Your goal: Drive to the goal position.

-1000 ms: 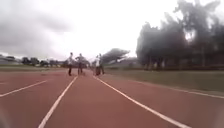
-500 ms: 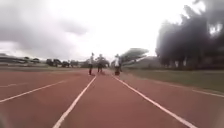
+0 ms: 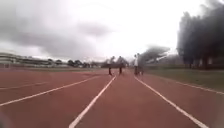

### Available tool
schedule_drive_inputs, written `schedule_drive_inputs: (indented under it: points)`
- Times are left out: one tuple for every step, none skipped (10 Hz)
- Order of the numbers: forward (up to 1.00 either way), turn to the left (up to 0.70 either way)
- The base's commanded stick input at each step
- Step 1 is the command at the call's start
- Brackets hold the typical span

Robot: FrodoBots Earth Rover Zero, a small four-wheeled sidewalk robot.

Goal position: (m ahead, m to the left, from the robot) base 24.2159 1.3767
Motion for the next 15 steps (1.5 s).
schedule_drive_inputs:
  points:
    - [0.0, 0.7]
    - [0.0, 0.65]
    - [0.0, 0.4]
    - [0.7, 0.0]
    - [0.7, 0.0]
    - [0.7, 0.0]
    - [0.7, 0.0]
    - [0.7, 0.0]
    - [0.7, 0.0]
    - [0.7, 0.07]
    - [0.7, 0.02]
    - [0.7, 0.03]
    - [0.7, 0.08]
    - [0.7, 0.12]
    - [0.7, 0.06]
